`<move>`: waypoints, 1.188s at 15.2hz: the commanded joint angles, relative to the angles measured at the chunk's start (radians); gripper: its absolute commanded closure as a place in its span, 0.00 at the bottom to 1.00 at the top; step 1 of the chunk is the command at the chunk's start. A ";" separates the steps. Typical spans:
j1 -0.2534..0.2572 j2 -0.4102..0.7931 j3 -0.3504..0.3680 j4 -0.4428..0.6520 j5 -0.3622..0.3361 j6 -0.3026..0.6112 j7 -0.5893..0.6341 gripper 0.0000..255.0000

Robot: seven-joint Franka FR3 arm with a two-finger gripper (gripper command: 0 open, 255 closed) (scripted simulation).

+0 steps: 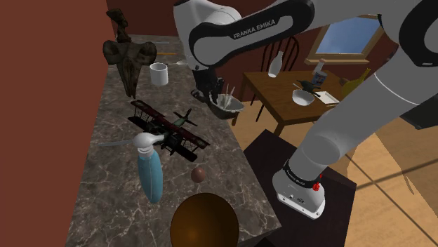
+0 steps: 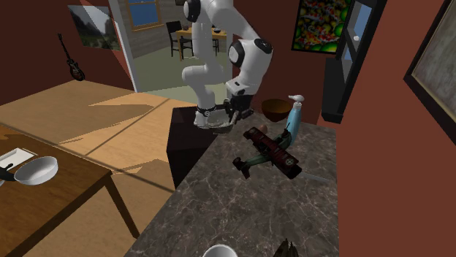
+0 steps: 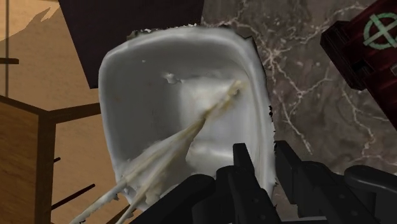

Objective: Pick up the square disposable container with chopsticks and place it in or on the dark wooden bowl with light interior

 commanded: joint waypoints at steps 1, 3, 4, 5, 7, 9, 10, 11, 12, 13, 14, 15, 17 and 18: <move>0.000 -0.008 -0.001 0.024 0.003 -0.031 -0.006 1.00; 0.000 -0.017 -0.003 0.043 0.006 -0.058 -0.013 1.00; 0.000 -0.021 -0.004 0.053 0.007 -0.071 -0.016 1.00; 0.000 -0.023 -0.005 0.058 0.008 -0.078 -0.017 1.00; 0.025 -0.045 0.021 0.044 0.034 -0.090 0.020 1.00; 0.049 -0.062 0.048 0.035 0.061 -0.101 0.058 1.00; 0.061 -0.070 0.062 0.032 0.074 -0.107 0.078 1.00; 0.073 -0.076 0.077 0.030 0.087 -0.113 0.098 1.00; 0.085 -0.081 0.091 0.029 0.099 -0.118 0.119 1.00; 0.096 -0.085 0.106 0.030 0.112 -0.124 0.140 1.00; 0.108 -0.088 0.121 0.031 0.124 -0.129 0.162 1.00; 0.119 -0.089 0.136 0.034 0.136 -0.134 0.184 1.00; 0.141 -0.089 0.168 0.042 0.159 -0.144 0.229 1.00; 0.151 -0.087 0.184 0.048 0.170 -0.149 0.253 1.00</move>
